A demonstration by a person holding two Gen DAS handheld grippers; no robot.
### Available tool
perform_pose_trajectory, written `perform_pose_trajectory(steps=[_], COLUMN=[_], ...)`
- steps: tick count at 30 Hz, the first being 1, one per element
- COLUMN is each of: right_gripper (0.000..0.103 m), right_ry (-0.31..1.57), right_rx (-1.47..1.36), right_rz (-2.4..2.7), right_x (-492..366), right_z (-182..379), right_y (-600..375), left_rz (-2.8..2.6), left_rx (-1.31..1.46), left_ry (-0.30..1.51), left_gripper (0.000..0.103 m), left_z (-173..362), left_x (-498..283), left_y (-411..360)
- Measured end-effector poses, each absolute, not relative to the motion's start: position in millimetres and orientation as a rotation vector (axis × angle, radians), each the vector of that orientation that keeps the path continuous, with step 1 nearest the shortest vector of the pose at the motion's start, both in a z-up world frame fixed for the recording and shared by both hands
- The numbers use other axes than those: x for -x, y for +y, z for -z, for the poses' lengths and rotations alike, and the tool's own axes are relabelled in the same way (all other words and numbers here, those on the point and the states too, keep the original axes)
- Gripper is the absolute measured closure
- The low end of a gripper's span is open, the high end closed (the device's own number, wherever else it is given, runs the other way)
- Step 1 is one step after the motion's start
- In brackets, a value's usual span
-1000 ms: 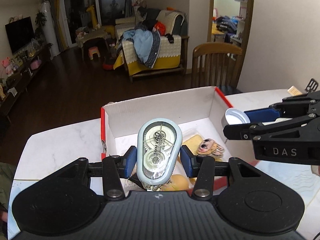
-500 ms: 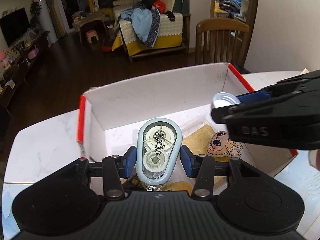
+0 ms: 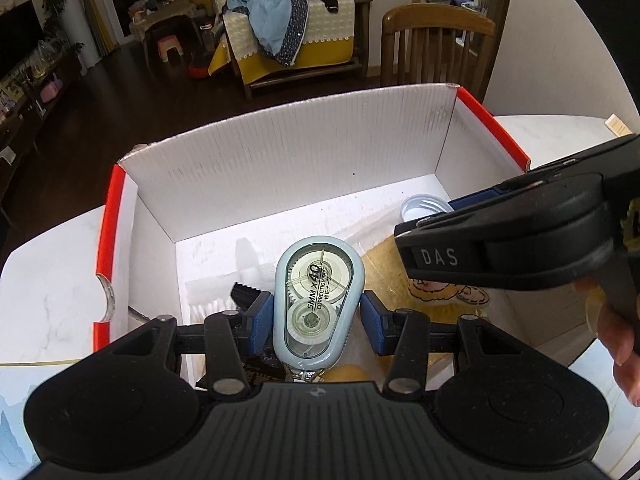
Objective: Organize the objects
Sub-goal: 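Carry the tape roller and metal lid with both tools into the red box, then open both tools to release the tape roller and lid into the box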
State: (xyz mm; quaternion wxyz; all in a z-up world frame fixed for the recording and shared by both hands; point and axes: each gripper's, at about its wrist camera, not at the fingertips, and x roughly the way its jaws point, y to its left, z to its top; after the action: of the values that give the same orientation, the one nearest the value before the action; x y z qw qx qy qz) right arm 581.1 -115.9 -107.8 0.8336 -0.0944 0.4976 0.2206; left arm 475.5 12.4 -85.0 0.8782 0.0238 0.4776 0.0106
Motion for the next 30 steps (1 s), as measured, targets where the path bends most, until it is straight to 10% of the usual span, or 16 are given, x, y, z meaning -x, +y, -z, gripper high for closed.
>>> perform_pose_trajectory(steps=[30], right_gripper=[0.051], right_ry=[0.995], right_rx=[0.098], right_rz=[-0.539], right_x=[-557], right_z=[62], right_y=[-129], left_rz=[-0.015], left_rx=[0.052], left_ry=[0.969], left_gripper=[0.037], left_z=[61], left_x=[-455], left_y=[27])
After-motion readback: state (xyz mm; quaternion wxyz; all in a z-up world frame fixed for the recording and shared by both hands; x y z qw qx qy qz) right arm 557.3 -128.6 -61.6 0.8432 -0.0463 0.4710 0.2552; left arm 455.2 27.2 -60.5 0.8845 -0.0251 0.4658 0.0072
